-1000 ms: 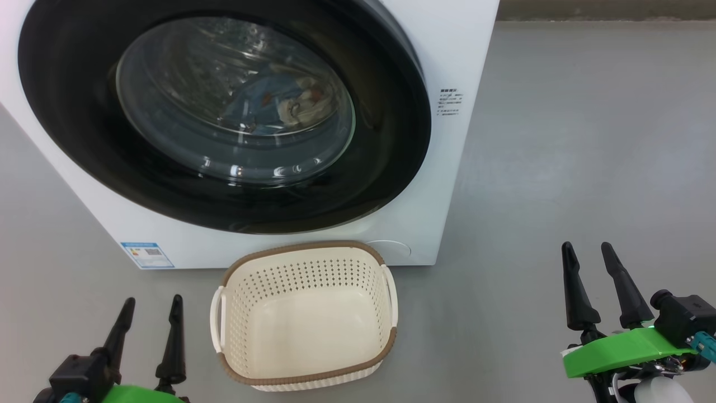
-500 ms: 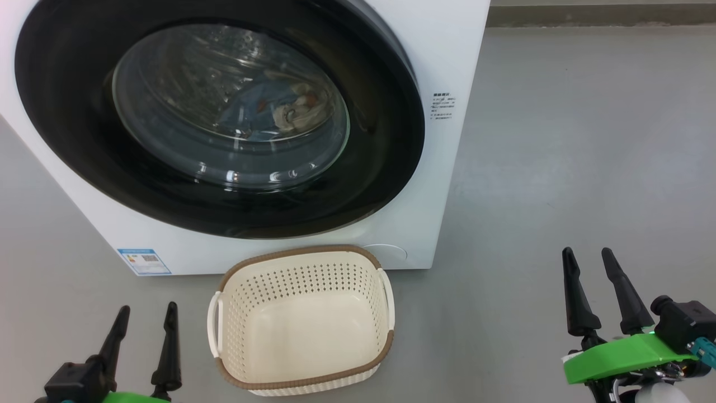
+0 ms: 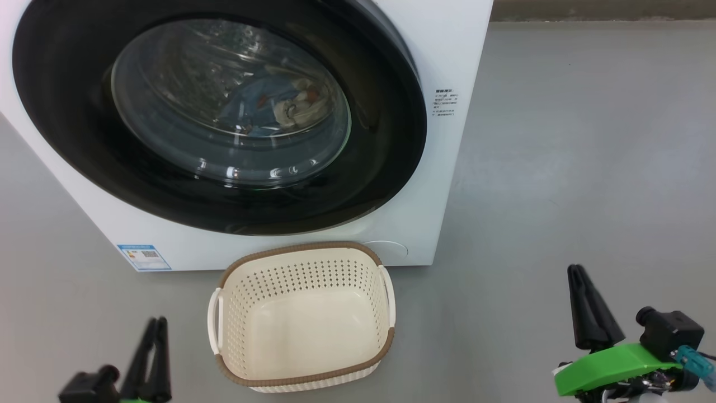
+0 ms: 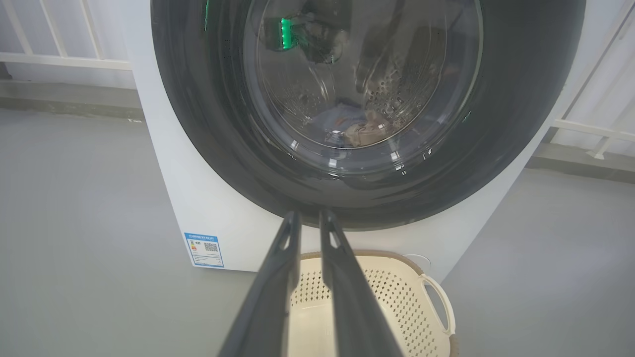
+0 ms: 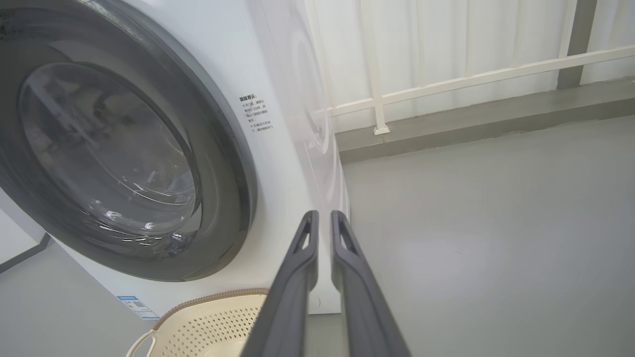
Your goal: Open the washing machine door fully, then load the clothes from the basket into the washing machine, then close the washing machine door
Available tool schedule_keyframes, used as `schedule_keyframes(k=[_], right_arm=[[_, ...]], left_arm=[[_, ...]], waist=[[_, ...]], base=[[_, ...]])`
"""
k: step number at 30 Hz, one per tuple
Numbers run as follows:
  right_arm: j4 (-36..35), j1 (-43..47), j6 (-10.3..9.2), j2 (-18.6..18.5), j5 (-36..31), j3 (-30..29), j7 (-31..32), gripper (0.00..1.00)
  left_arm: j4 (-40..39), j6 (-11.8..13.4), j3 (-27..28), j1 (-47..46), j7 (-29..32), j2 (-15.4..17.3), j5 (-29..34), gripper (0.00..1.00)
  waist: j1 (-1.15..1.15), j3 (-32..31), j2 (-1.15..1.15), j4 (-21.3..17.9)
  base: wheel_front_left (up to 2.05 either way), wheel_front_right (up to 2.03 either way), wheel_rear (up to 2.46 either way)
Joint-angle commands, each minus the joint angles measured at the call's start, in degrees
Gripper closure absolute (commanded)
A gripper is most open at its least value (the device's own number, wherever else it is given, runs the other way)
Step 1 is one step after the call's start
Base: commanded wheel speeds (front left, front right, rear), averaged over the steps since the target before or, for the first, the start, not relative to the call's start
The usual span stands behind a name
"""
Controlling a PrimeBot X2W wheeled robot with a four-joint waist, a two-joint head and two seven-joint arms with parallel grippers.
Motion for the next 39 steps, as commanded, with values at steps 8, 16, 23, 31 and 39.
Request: schedule_keyframes(k=[8,16,23,31,39], right_arm=[[0.17,-0.08,-0.01,0.07,4.23,-0.29,1.19,1.00],[0.13,-0.37,-0.02,0.04,8.88,-0.64,2.49,1.00],[0.04,-0.59,-0.03,0.03,12.92,-0.97,3.65,1.00],[-0.07,-0.78,-0.04,0.02,16.98,-1.30,4.82,1.00],[-0.20,-1.00,-0.05,0.02,21.60,-1.68,6.15,1.00]], left_arm=[[-0.27,0.00,0.53,0.08,1.29,-0.58,-4.22,1.00],[-0.71,0.01,1.04,-0.12,2.60,-0.91,-8.90,1.00],[-1.13,0.01,1.50,-0.26,3.77,-1.20,-12.98,1.00],[-1.56,0.01,1.98,-0.39,4.95,-1.49,-17.08,1.00],[-2.04,0.01,2.52,-0.55,6.30,-1.83,-21.76,1.00]], waist=[[0.13,-0.32,0.00,0.05],[0.01,-0.39,0.00,0.10],[0.01,-0.57,0.00,0.15],[0.00,-0.74,0.00,0.20],[0.00,-0.95,0.00,0.26]], base=[[0.00,0.00,0.00],[0.00,0.00,0.00],[0.00,0.00,0.00],[0.00,0.00,0.00],[0.00,0.00,0.00]])
